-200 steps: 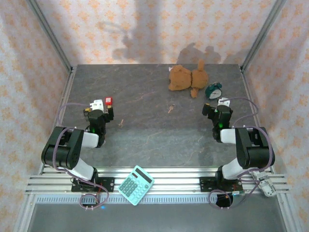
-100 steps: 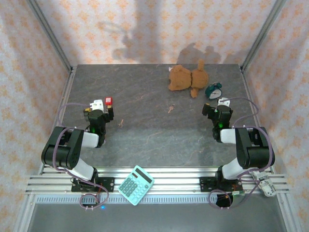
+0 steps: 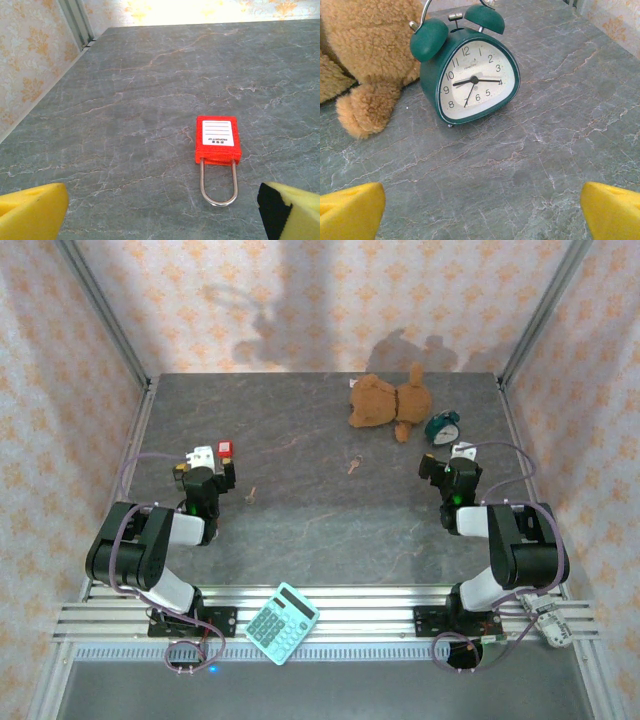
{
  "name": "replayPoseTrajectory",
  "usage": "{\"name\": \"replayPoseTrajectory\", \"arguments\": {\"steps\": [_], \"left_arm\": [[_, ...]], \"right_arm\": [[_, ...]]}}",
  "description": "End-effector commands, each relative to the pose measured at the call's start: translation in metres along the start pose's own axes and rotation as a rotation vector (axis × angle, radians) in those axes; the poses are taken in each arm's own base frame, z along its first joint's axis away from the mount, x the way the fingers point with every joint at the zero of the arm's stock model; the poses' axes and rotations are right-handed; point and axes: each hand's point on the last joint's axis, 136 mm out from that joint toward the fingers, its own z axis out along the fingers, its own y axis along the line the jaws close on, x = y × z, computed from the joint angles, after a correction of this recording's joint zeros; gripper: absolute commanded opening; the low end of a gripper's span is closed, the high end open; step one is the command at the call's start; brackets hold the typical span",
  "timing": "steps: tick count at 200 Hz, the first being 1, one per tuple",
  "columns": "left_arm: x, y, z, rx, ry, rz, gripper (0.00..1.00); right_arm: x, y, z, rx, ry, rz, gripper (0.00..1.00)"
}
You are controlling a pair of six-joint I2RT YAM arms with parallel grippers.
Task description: Unlock with the key
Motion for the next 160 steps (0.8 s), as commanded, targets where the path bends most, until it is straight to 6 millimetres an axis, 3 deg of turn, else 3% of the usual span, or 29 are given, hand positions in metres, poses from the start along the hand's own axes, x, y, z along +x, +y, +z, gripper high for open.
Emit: {"name": "replayPoseTrajectory", "arguments": {"steps": [1, 107, 143, 160], "left_arm": [[-0.014, 0.001, 0.002, 0.002, -0.030, -0.033, 1.00], [-0.014, 0.001, 0.002, 0.001, -0.028, -0.035, 1.00], [-0.014, 0.005, 0.001, -0.023, -0.031, -0.042, 1.00], [-0.022, 0.016, -0.005, -0.099, -0.051, -0.053, 1.00]], "right_arm": [[-0.004, -0.001, 0.000, 0.003, -0.005, 0.006, 0.99], [-0.004, -0.001, 0.000, 0.001, -0.006, 0.007, 0.99], [-0.004, -0.001, -0.001, 0.004, -0.009, 0.007, 0.99], [-0.012, -0.003, -0.002, 0.040, -0.009, 0.002, 0.99]]}}
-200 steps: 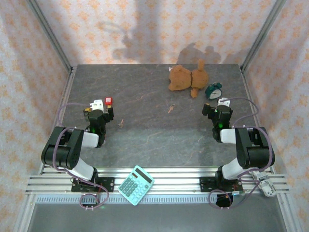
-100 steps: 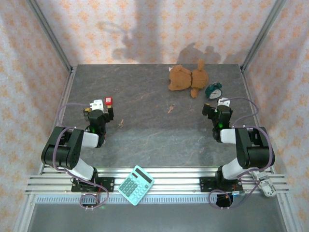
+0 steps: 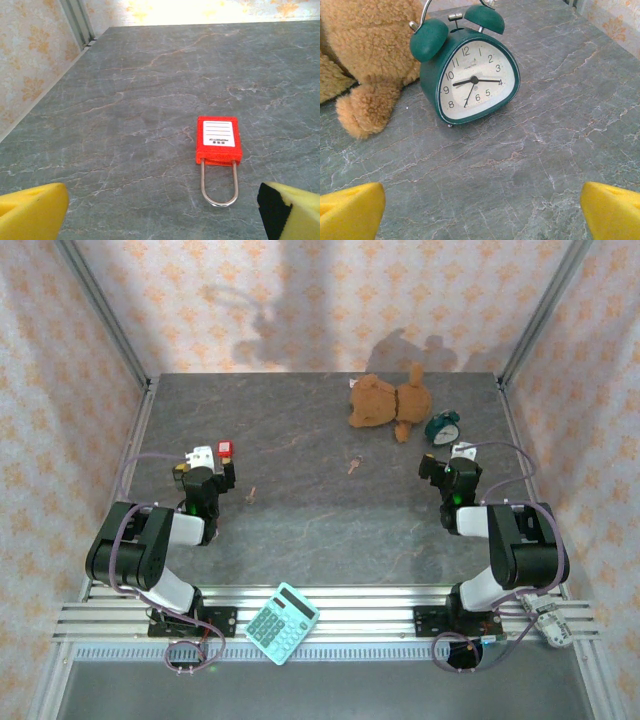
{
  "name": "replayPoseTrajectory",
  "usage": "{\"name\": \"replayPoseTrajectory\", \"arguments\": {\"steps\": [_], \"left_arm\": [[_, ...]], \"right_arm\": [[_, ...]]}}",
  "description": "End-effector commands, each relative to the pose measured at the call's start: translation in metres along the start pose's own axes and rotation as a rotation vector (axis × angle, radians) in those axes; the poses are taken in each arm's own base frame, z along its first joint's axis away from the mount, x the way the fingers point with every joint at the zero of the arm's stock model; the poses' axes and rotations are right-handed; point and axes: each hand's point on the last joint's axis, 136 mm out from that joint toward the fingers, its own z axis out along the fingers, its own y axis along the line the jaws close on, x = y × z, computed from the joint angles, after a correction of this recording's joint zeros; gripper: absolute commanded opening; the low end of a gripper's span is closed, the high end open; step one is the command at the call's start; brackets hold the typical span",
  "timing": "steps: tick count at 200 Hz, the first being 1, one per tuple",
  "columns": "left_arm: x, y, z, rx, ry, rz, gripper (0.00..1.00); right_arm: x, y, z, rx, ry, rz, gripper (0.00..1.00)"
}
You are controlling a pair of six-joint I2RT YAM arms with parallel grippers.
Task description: Unlock with the key
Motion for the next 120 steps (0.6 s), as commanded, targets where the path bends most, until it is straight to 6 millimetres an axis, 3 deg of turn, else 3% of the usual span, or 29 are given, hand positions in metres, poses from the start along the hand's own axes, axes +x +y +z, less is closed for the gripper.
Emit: {"name": "replayPoseTrajectory", "arguments": {"steps": [1, 27, 49, 70, 78, 88, 99, 104, 111, 120], "left_arm": [[-0.022, 0.013, -0.005, -0.087, -0.051, -0.043, 1.00], [-0.054, 0.013, -0.026, -0.089, -0.044, -0.013, 1.00], [-0.096, 0.018, -0.052, -0.078, -0.055, -0.063, 1.00], [-0.137, 0.038, -0.088, -0.105, -0.063, -0.250, 1.00], [-0.151, 0.050, -0.105, -0.129, -0.064, -0.367, 1.00], [-0.156, 0.064, -0.126, -0.160, -0.038, -0.480, 1.00], [-0.154, 0.072, -0.144, -0.159, -0.023, -0.526, 1.00], [-0.147, 0.081, -0.151, -0.195, -0.034, -0.604, 1.00], [-0.135, 0.095, -0.159, -0.254, -0.055, -0.722, 1.00], [-0.124, 0.095, -0.162, -0.204, -0.060, -0.774, 1.00]], "right_arm": [[-0.014, -0.003, -0.002, 0.040, -0.010, 0.002, 0.99], [-0.046, 0.013, -0.014, 0.044, 0.035, -0.064, 0.99], [-0.094, 0.035, -0.042, -0.028, -0.007, 0.028, 0.99], [-0.144, 0.043, -0.078, -0.049, 0.000, 0.199, 0.99], [-0.154, 0.045, -0.089, -0.061, 0.019, 0.246, 0.99], [-0.158, 0.042, -0.094, -0.044, 0.034, 0.348, 0.99], [-0.141, 0.023, -0.096, 0.075, 0.077, 0.511, 0.99], [-0.130, 0.013, -0.095, 0.131, 0.098, 0.592, 1.00], [-0.122, 0.016, -0.089, 0.086, 0.135, 0.614, 1.00], [-0.116, 0.018, -0.084, 0.040, 0.171, 0.614, 1.00]]}}
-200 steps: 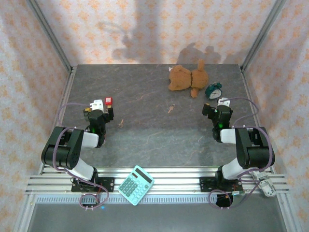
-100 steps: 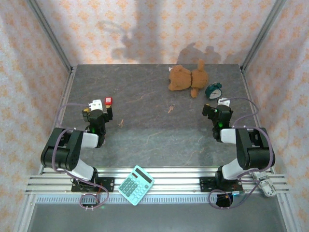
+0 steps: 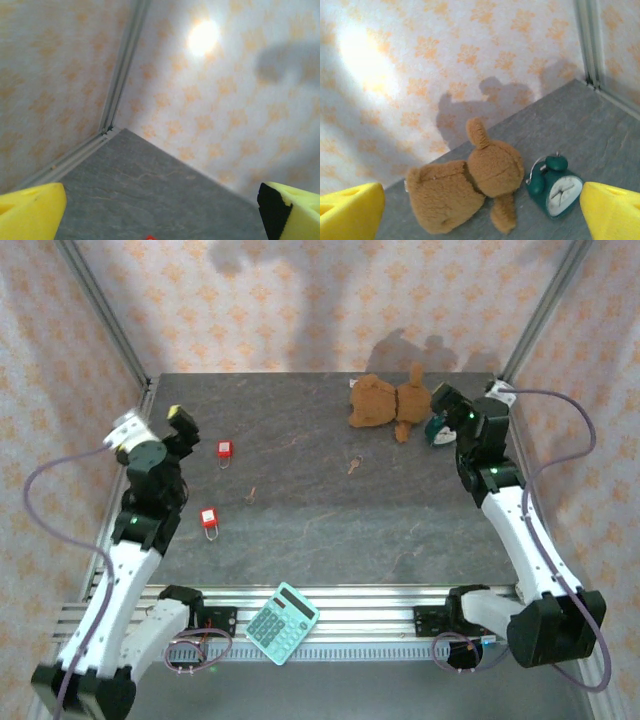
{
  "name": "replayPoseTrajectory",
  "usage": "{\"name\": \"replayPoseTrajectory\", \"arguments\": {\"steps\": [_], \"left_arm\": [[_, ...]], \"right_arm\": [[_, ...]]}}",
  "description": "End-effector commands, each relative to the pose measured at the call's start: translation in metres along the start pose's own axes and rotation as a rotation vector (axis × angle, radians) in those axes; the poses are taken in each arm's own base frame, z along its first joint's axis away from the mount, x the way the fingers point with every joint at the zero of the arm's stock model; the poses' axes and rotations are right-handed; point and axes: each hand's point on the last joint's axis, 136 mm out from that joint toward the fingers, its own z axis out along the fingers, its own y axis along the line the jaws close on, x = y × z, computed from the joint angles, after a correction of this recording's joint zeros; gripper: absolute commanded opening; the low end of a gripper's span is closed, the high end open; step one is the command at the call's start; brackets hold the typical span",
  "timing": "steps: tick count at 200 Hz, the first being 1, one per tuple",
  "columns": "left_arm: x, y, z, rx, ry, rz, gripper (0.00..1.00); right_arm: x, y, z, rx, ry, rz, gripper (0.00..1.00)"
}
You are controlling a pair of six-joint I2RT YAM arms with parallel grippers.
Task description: Unlock with the key
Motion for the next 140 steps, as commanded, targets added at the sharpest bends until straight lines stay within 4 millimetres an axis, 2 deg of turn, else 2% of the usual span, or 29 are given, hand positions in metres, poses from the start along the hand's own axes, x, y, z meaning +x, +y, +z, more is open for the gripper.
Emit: {"name": "replayPoseTrajectory", "arguments": {"steps": [1, 12, 17, 27, 38, 70, 92, 109, 125, 140], "left_arm": [[0.058, 0.066, -0.022, -0.190, 0.151, -0.172, 1.00], [0.075, 0.060, -0.028, -0.101, 0.212, -0.226, 0.97], [0.082, 0.059, -0.031, -0.080, 0.242, -0.237, 0.93], [0.100, 0.066, -0.036, -0.111, 0.319, -0.228, 0.84], [0.123, 0.080, -0.041, -0.186, 0.418, -0.179, 0.79], [0.184, 0.106, -0.041, -0.369, 0.697, 0.007, 0.76], [0.212, 0.108, -0.037, -0.404, 0.834, 0.094, 0.77], [0.230, 0.100, -0.030, -0.366, 0.907, 0.123, 0.75], [0.243, 0.079, -0.022, -0.297, 0.967, 0.098, 0.68], [0.249, 0.060, -0.016, -0.253, 0.980, 0.110, 0.65]], "right_arm": [[0.073, -0.061, 0.008, 0.199, 0.258, 0.184, 1.00], [0.077, -0.063, 0.006, 0.219, 0.300, 0.177, 0.99], [0.088, -0.064, 0.009, 0.226, 0.356, 0.156, 0.97], [0.102, -0.057, 0.011, 0.198, 0.432, 0.140, 0.94], [0.121, -0.045, 0.012, 0.160, 0.502, 0.113, 0.90], [0.171, -0.016, 0.012, 0.131, 0.633, -0.057, 0.87], [0.199, 0.002, 0.009, 0.106, 0.691, -0.183, 0.87], [0.217, 0.015, 0.005, 0.082, 0.725, -0.269, 0.87], [0.231, 0.021, 0.004, 0.080, 0.749, -0.313, 0.86], [0.242, 0.026, 0.003, 0.067, 0.778, -0.323, 0.85]]}}
